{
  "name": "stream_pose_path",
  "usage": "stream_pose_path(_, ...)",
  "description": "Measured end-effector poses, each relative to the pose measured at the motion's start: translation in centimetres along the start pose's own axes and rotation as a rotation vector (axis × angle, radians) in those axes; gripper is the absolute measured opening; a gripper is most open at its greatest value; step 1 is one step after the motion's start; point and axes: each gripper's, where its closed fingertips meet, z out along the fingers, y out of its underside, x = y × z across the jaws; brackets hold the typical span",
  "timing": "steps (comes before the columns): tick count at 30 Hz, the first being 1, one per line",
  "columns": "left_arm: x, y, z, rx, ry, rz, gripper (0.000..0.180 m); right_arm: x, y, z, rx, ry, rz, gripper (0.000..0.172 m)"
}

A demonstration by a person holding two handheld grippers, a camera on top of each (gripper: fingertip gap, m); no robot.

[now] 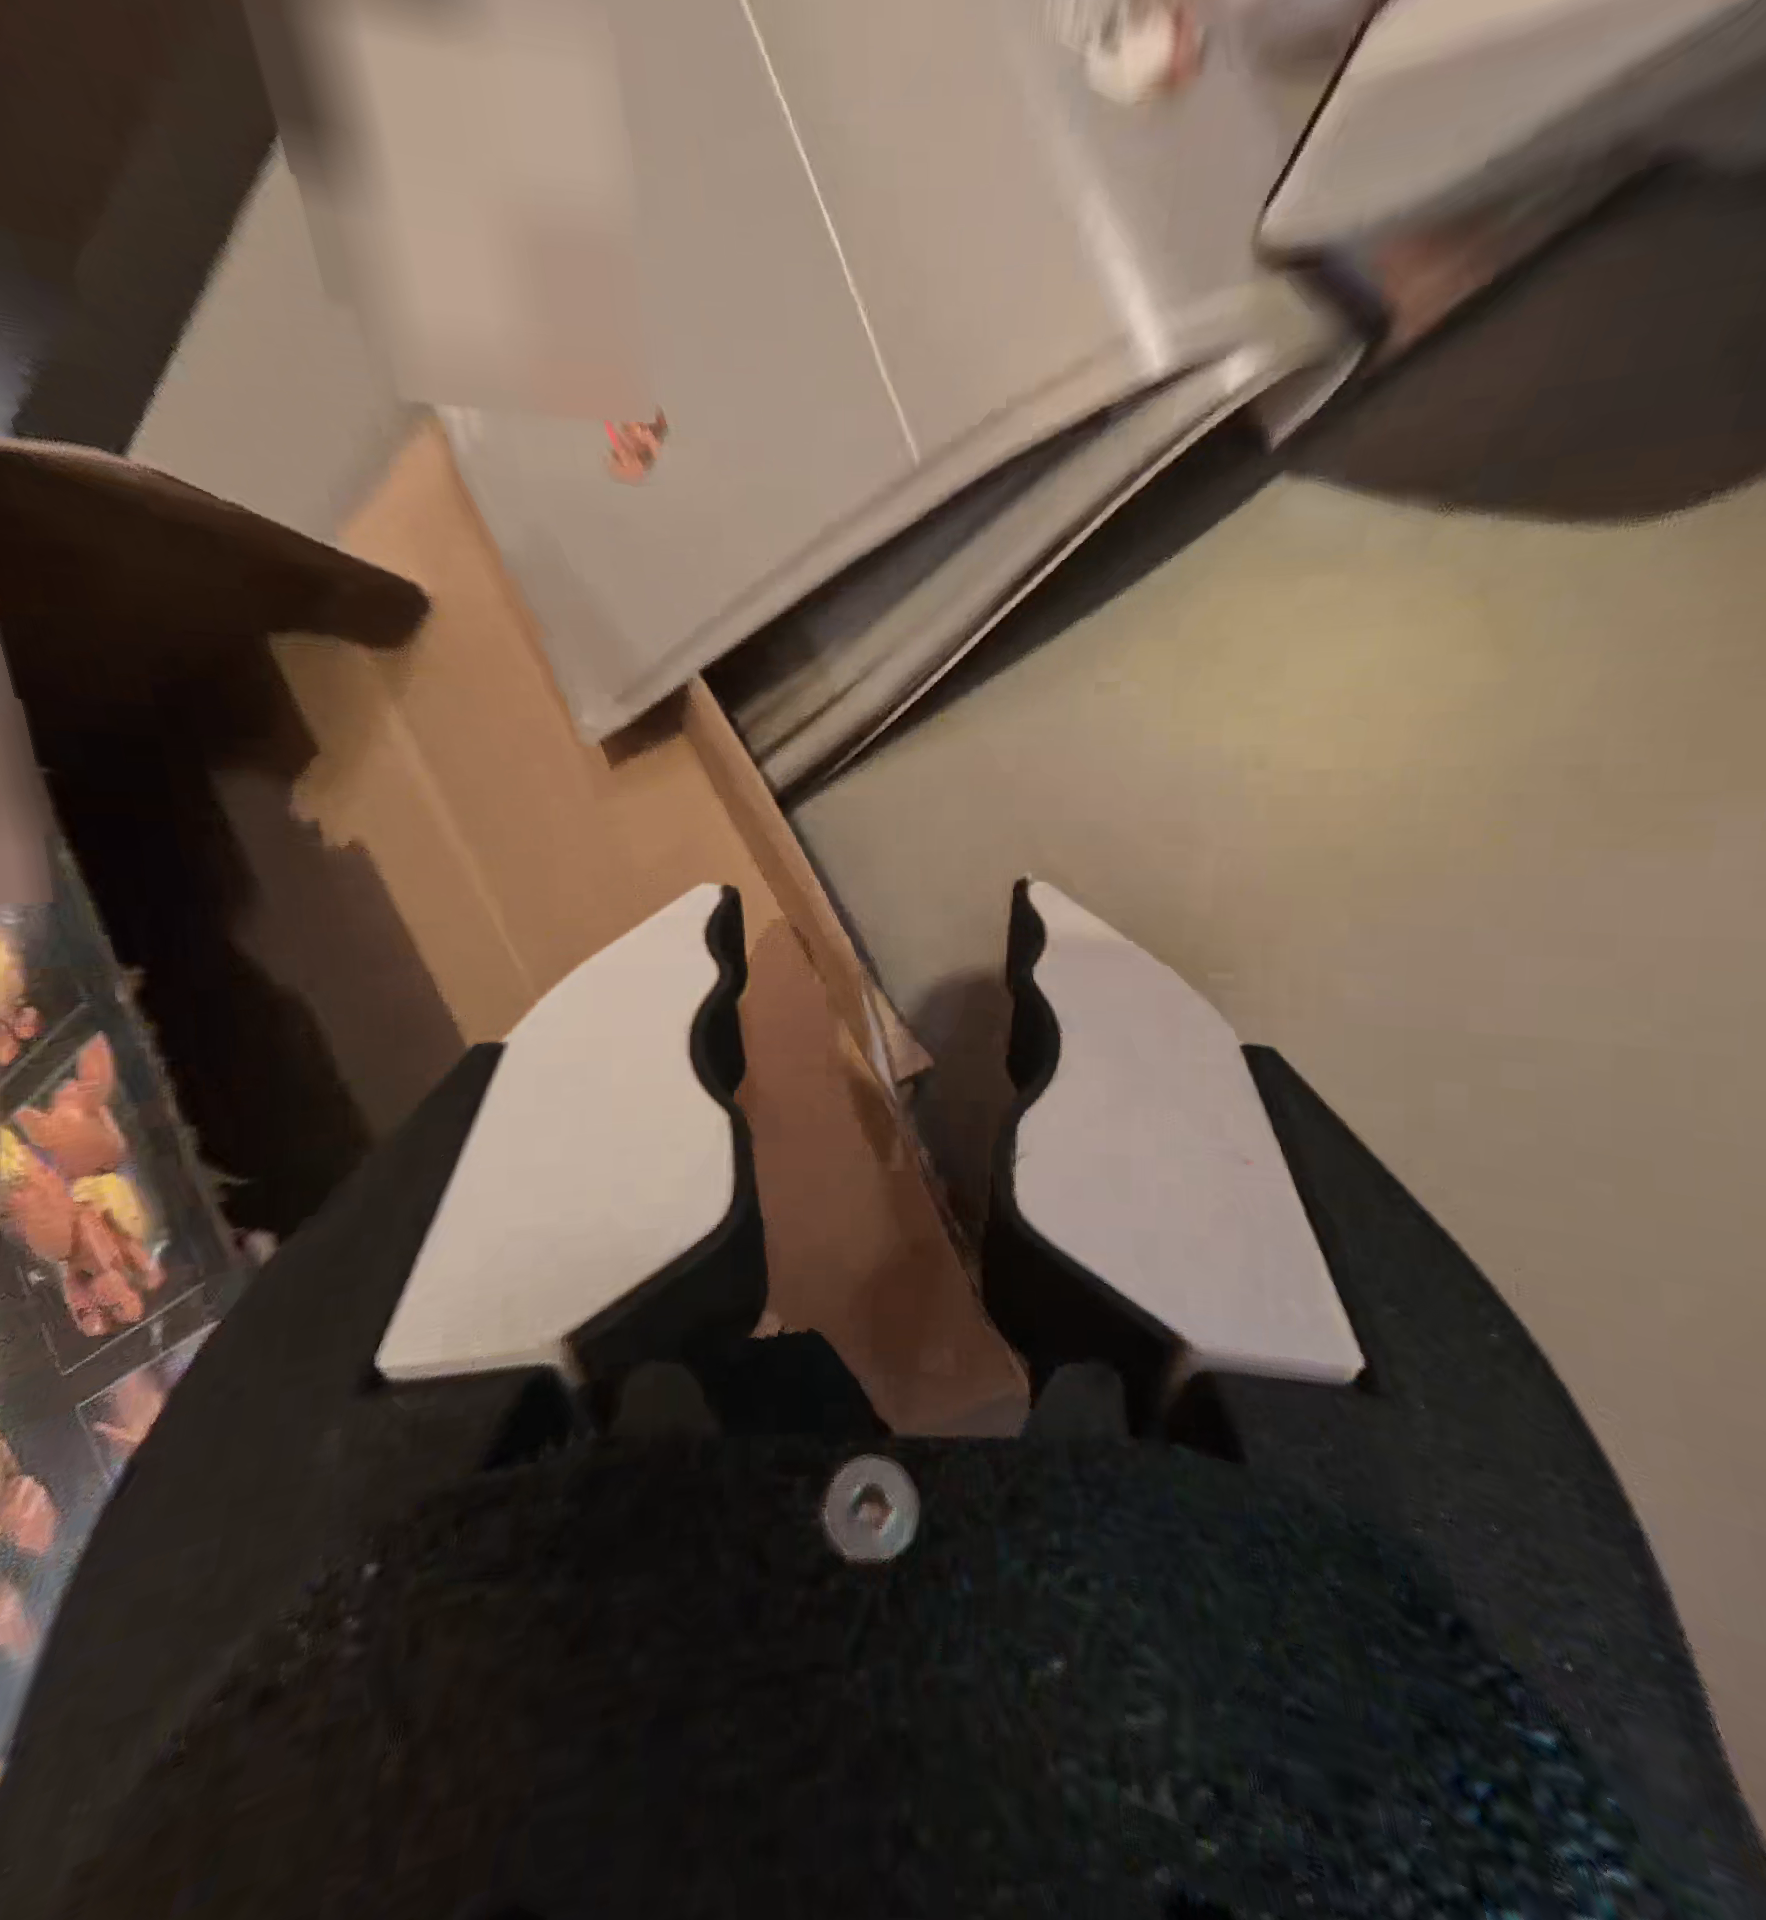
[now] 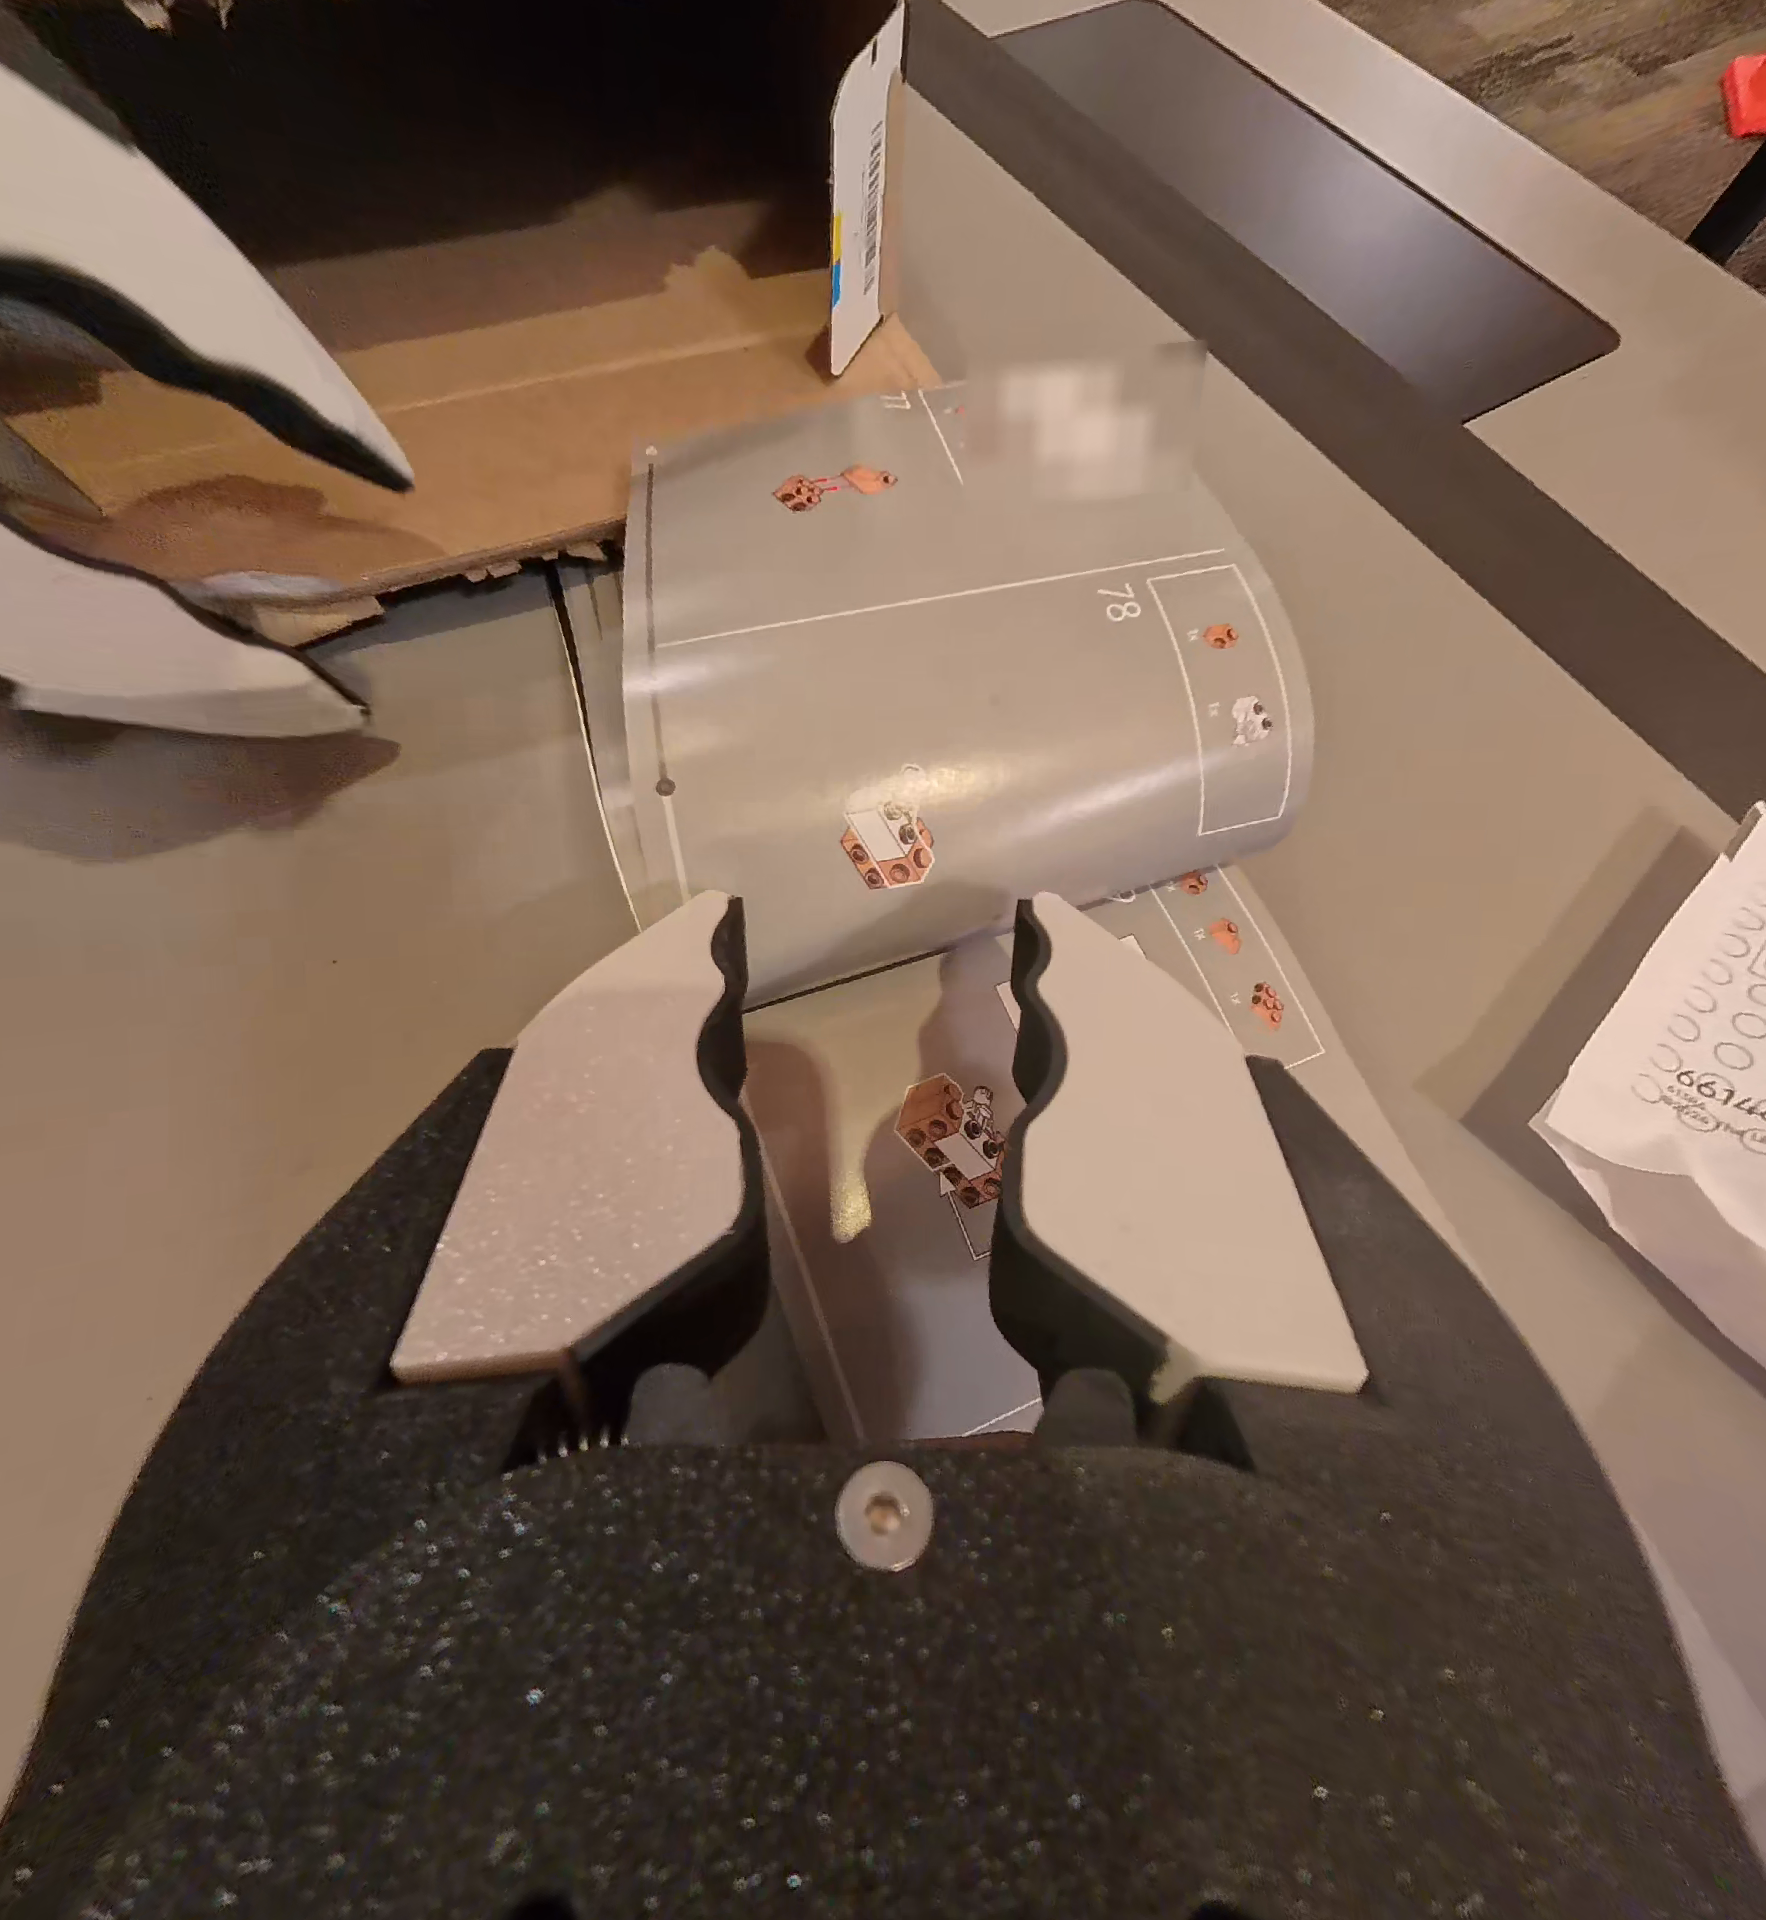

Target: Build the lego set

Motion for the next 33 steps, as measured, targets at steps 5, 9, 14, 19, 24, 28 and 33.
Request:
stream_pose_path(5,-0.3,1.8,1.8,-0.101,-0.007,-0.023,0.017,0.0,0.1,0.0,-0.006,-0.007,-0.002,0.05)
stream_pose_path(9,-1.9,2.6,0.8,-0.082,-0.002,-0.12,0.004,-0.1,0.2,-0.1,-0.015,-0.013,-0.005,0.051)
stream_pose_path(14,-4.8,4.4,-0.6,-0.059,-0.044,-0.257,0.002,0.0,0.2,-0.1,-0.029,-0.023,-0.015,0.051)
stream_pose_path(19,-7.2,5.4,-1.7,-0.003,-0.079,-0.342,0.001,0.1,0.0,0.1,-0.046,-0.039,-0.023,0.052)
stream_pose_path(24,-5.7,4.6,-0.9,-0.002,-0.028,-0.305,0.002,-0.2,-0.2,0.7,-0.082,-0.078,-0.033,0.052)
stream_pose_path(28,-4.0,4.2,-0.1,-0.041,0.006,-0.256,0.002,-1.2,-0.3,0.9,-0.147,-0.148,-0.109,0.049)
stream_pose_path(33,-3.4,4.4,-0.1,-0.073,0.0,-0.25,0.002,-1.9,-0.3,1.2,-0.204,-0.193,-0.19,0.048)
